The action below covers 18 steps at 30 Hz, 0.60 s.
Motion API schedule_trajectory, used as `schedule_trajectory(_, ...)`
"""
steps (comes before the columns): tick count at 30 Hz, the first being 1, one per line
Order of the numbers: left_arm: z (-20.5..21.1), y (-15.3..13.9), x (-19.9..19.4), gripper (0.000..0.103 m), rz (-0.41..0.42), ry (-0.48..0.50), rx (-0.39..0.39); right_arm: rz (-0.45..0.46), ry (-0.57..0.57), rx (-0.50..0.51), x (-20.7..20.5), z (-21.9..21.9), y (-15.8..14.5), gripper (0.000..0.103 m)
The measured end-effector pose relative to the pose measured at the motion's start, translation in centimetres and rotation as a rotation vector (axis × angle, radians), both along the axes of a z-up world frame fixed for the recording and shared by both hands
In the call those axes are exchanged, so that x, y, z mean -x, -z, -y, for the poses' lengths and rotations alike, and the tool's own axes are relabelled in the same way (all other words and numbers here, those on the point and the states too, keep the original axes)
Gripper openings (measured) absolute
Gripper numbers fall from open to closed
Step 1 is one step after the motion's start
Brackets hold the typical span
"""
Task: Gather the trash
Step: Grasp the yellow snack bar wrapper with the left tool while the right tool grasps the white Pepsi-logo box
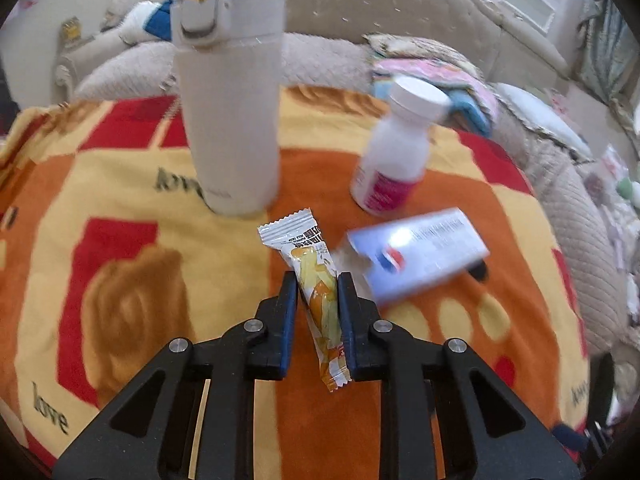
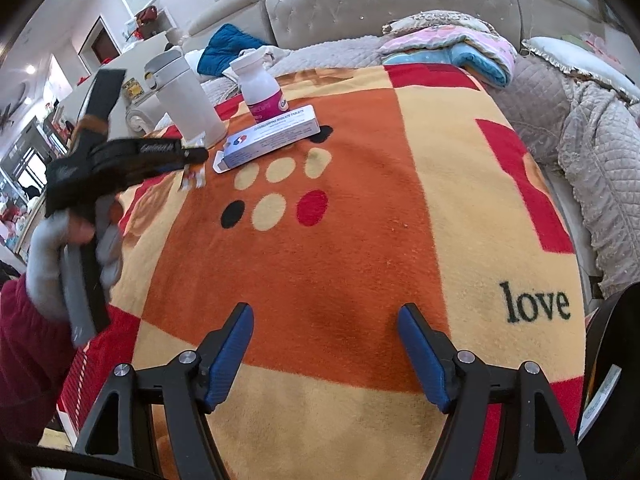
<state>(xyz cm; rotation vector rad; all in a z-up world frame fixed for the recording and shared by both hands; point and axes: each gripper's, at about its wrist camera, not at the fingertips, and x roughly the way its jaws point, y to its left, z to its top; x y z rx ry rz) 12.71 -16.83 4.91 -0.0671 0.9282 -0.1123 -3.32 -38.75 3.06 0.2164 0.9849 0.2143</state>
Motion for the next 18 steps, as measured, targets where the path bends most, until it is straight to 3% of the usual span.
schedule_trajectory(6,0.9,1.5,-2.6,0.017,-0.061,0.011,-0.012,0.002,0.015,-0.018,0.0,0.8,-0.2,0.073)
schedule_trajectory(13,5.1,1.3,1.0,0.017,-0.137,0.306,0.192,0.007,0.064,0.007,-0.4,2.6,-0.6,0.073)
schedule_trajectory(15,5.6,1.0,2.1,0.017,-0.143,0.35,0.232,0.01,0.095,-0.003,-0.9,3.4,-0.8,0.073)
schedule_trajectory(18,4.9,0.0,3.3,0.017,-0.123,0.349,0.227,0.018,0.115,-0.021,-2.1,4.0,-1.1,0.073)
